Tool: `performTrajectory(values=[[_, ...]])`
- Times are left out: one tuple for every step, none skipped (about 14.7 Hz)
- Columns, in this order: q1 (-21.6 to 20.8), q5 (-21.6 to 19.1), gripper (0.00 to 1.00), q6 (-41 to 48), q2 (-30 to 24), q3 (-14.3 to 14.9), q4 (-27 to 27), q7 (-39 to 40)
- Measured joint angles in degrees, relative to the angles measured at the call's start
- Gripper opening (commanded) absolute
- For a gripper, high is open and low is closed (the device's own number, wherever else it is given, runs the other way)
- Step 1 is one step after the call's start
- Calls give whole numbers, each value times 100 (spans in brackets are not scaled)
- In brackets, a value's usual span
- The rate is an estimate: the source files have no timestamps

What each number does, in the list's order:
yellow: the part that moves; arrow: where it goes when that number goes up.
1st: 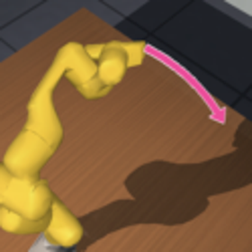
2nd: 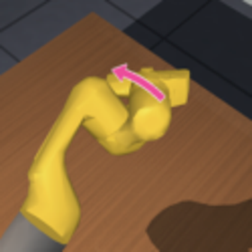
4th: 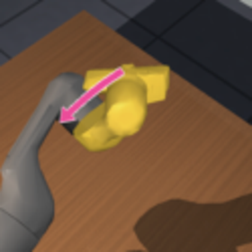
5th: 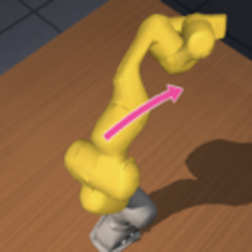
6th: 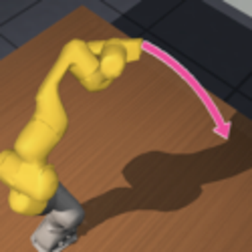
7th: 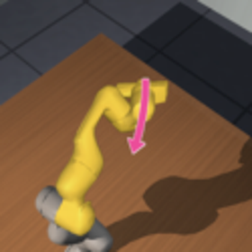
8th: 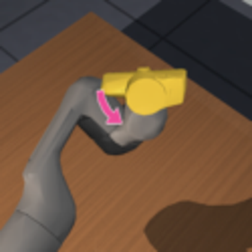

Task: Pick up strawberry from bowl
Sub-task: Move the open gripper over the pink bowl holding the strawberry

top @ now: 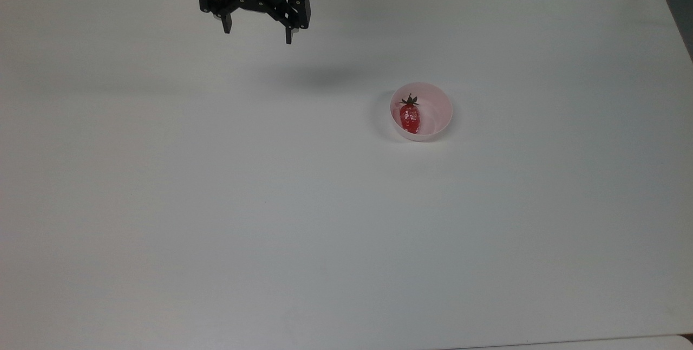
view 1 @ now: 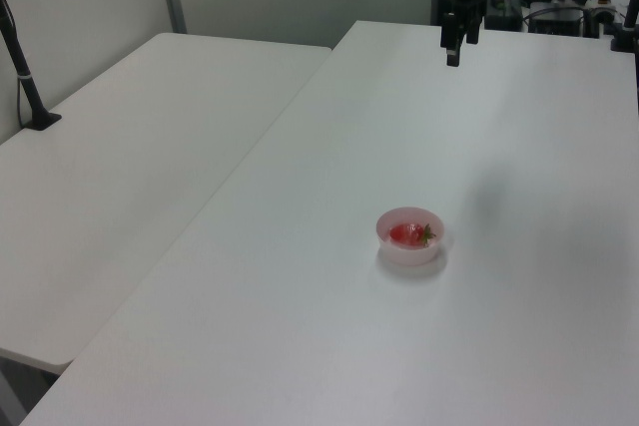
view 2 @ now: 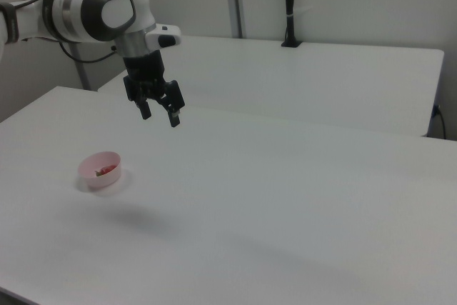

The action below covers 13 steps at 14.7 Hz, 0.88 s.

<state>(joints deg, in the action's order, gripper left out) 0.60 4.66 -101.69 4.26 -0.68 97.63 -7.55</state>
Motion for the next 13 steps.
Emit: performTrajectory(values=[[0, 0, 100, 0, 0, 0, 1, 0], [-1, 0, 100, 0, 0, 0, 2, 0], [-3, 0, 100, 0, 0, 0, 2, 0], [-6, 0, 100, 0, 0, 0, 2, 0], [-9, -1, 100, 0, 0, 0, 2, 0], [-12, -2, 100, 0, 0, -2, 2, 0], [-16, -2, 100, 0, 0, -8, 2, 0], [-29, -5, 100, 0, 0, -16, 1, 0], [-73, -6, 100, -2, 0, -18, 1, 0], [-154, -6, 100, -10, 0, -17, -4, 0], [-272, -6, 100, -12, 0, -9, -17, -5], [-422, -6, 100, -12, 0, 15, -28, -6], [-579, -6, 100, -12, 6, 43, -29, -9]])
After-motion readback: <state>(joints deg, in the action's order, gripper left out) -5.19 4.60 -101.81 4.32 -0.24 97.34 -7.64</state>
